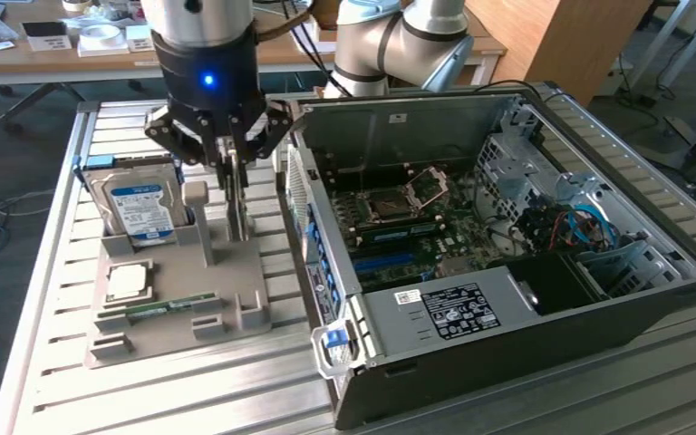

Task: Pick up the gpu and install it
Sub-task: 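Pick up the gpu and move the gpu toward the slot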

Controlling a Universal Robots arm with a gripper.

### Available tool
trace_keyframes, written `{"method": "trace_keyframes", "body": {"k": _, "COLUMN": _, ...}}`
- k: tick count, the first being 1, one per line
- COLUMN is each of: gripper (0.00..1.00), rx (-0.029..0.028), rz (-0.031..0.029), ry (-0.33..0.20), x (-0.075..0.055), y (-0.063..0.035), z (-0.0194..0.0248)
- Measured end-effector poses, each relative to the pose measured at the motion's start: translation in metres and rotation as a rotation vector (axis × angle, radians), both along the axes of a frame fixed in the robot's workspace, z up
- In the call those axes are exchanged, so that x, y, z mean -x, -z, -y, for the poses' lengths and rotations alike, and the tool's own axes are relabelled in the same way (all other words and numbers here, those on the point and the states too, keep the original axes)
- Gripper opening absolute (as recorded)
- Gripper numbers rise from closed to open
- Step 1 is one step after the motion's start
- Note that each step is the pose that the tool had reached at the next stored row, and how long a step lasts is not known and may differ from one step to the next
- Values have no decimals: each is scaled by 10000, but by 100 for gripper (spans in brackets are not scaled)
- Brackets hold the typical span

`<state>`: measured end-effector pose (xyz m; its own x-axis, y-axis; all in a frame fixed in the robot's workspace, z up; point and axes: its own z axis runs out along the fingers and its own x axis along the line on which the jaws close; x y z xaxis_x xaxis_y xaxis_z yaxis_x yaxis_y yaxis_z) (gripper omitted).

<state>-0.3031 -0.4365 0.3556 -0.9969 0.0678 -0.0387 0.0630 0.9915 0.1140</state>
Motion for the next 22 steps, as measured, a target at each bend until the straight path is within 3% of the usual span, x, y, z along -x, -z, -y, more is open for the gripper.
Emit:
{"method": "trace_keyframes", "body": {"k": 13, "gripper": 27, "rx": -1, "rz": 14, "ry": 1, "x": 0, "y": -368, "z": 0}}
{"method": "trace_keyframes", "body": {"k": 18, "gripper": 27, "rx": -1, "rz": 15, "ry": 1, "x": 0, "y": -437, "z": 0}}
{"method": "trace_keyframes", "body": {"k": 22, "gripper": 27, "rx": -1, "rz": 14, "ry": 1, "x": 0, "y": -439, "z": -1}}
